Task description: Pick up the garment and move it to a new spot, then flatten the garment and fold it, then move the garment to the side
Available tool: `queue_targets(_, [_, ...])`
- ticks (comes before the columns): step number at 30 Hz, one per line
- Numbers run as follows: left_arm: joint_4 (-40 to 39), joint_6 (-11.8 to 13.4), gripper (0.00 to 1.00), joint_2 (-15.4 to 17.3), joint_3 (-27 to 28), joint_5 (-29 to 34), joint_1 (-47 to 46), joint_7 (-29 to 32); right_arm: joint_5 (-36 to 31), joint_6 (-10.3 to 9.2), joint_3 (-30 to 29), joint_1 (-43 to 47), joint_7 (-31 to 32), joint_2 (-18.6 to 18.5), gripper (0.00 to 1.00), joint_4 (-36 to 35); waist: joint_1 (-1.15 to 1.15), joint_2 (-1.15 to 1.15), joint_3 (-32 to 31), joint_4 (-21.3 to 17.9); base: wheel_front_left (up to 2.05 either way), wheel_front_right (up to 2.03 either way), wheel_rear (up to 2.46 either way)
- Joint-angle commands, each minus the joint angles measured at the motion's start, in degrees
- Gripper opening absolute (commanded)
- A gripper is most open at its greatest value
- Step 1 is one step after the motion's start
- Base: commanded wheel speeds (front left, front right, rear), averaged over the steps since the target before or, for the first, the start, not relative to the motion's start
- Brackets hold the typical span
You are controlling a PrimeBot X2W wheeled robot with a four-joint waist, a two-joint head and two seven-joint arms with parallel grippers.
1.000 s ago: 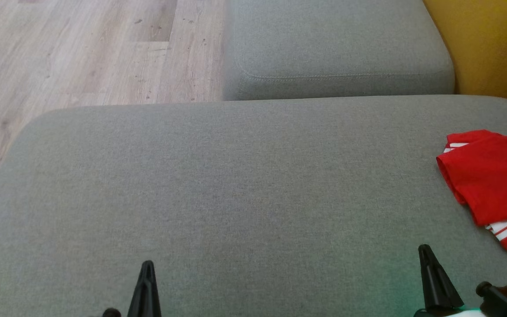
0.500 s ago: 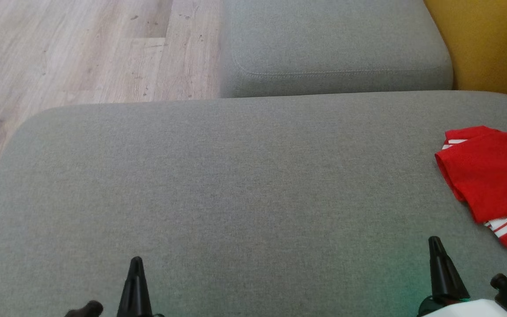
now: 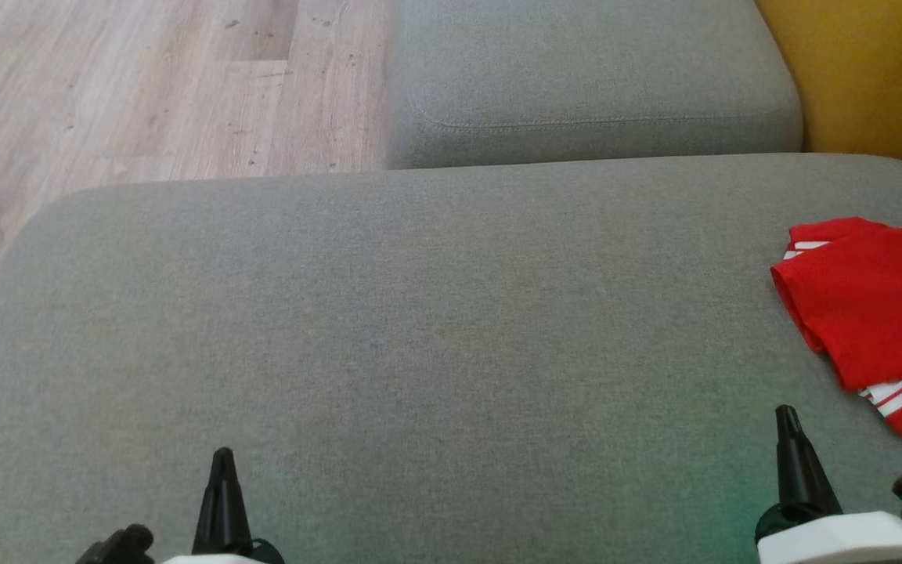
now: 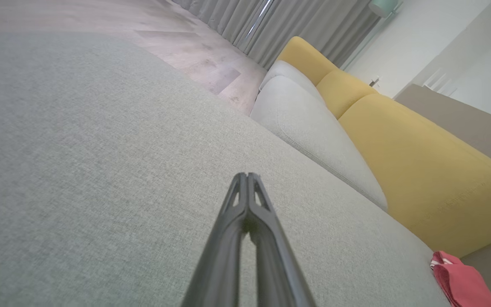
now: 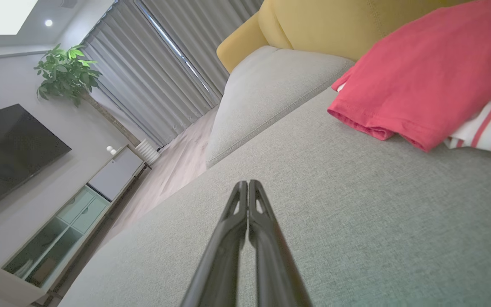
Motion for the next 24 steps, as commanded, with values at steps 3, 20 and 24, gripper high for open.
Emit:
queue_targets(3, [-1.23,-0.71,0.00,0.61,1.60,-2.71,-3.70,0.48,2.82,-0.01,-0.41,-3.30,0.58,-0.12,0.00,-1.29,0.00,0.00,0.14,-0.10,0.00,0.00,0.00])
queue_targets(20, [0.33,-2.75,0.00,0.77,4.46,-13.95,-6.33,3.13,14.07,-0.02,-1.83,-6.10,3.25,0.13,0.00,-0.22,0.00,0.00,0.89,-0.70,0.00,0.00,0.00])
queue_targets(24, [0.61,-3.11,0.00,0.78,4.99,-15.92,-6.80,3.62,16.05,-0.02,-2.10,-6.60,3.73,0.18,0.00,-0.03,0.00,0.00,1.03,-0.80,0.00,0.00,0.00])
